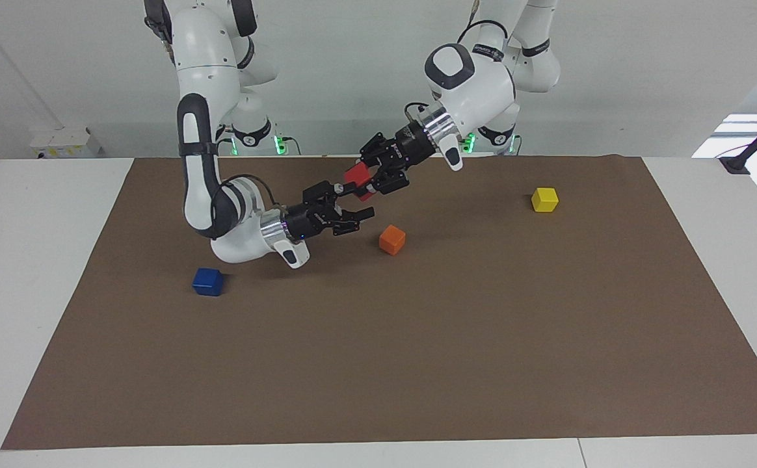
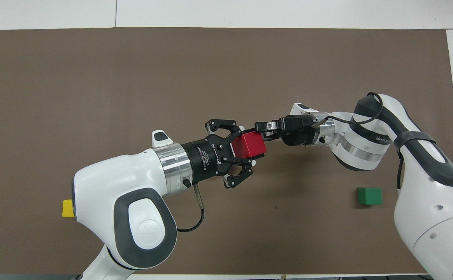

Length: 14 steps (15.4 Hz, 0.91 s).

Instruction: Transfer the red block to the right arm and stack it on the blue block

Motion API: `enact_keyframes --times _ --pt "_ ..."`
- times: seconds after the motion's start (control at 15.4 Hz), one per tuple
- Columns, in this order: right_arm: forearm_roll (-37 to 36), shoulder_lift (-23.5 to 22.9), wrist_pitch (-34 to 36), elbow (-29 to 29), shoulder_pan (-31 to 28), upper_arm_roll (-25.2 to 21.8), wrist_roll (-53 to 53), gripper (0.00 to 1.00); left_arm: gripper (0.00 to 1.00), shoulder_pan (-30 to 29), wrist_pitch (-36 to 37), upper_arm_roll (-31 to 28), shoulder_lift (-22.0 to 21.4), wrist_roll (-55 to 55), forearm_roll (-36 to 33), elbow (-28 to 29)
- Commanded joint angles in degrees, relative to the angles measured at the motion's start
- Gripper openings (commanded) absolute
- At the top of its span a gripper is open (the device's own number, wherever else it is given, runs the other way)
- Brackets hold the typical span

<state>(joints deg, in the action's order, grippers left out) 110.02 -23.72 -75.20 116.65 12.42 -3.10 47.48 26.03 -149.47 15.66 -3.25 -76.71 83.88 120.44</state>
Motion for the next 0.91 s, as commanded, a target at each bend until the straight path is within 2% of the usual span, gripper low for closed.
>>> enact_keyframes --times 0.0,0.13,0.39,0.65,0.71,0.78,0.84 --pt "1.69 0.52 -1.09 0.86 0.41 0.11 1.82 1.00 0.00 1.40 -1.35 -0.81 1.23 6.55 5.49 -0.21" --pt "1.60 0.43 -1.27 0.59 0.41 0.11 1.74 1.00 0.00 1.40 -1.18 -0.81 2.37 10.24 9.01 -0.82" --pt "1.69 0.43 -1.79 0.24 0.41 0.11 1.65 1.00 0.00 1.22 -0.74 -0.72 5.53 10.52 9.55 -4.07" --pt "1.69 0.34 -2.41 -0.11 0.33 0.11 1.39 0.99 0.00 1.13 -0.74 -0.81 5.62 10.52 10.69 -4.25" --pt "1.69 0.34 -2.50 -0.37 0.33 0.11 1.30 0.92 0.00 1.05 -0.74 -0.81 5.62 10.44 10.69 -4.25" --pt "1.69 0.34 -2.67 -0.37 0.33 0.11 1.21 0.79 0.00 0.96 -0.74 -0.81 5.62 10.52 10.69 -4.25" --pt "1.60 0.25 -2.67 -0.37 0.33 0.02 1.21 0.55 0.00 0.87 -0.74 -0.81 5.62 10.44 10.69 -4.25"
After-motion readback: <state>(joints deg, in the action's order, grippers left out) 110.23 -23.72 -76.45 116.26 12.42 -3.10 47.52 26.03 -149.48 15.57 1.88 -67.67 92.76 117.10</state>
